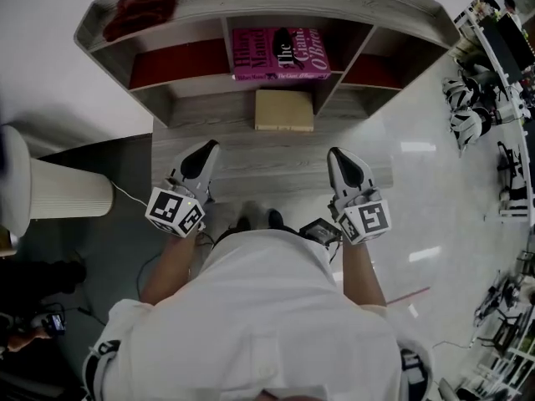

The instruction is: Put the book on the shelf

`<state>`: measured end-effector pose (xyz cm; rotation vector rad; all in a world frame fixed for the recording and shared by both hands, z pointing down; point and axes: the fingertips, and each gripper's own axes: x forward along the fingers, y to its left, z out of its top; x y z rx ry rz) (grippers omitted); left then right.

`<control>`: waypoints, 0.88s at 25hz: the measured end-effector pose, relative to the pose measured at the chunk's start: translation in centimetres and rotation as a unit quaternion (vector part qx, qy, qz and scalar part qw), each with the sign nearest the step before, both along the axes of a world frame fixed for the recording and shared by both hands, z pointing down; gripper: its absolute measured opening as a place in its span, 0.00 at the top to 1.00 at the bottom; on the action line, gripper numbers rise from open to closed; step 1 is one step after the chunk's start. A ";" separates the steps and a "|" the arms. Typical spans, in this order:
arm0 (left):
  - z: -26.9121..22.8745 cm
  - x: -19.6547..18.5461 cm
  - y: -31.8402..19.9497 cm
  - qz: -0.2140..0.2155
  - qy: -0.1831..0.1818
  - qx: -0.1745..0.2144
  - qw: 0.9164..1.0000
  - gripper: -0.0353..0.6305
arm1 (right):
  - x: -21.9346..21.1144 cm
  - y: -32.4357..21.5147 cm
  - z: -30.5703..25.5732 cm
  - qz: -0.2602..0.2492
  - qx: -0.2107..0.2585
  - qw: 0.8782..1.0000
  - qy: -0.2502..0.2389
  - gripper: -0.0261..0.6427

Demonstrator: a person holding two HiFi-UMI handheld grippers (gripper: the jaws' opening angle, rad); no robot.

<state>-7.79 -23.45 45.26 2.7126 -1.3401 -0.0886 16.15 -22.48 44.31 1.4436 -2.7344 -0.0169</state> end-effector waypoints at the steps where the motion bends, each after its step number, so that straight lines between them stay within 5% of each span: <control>1: 0.3 0.0 0.0 0.001 0.001 -0.004 1.000 0.91 | 0.1 0.1 0.4 0.000 -0.004 1.000 -0.001 0.93; 22: 3.2 2.1 1.0 0.046 0.012 -0.053 0.997 0.91 | -0.6 -0.5 2.2 -0.022 -0.041 0.999 -0.028 0.94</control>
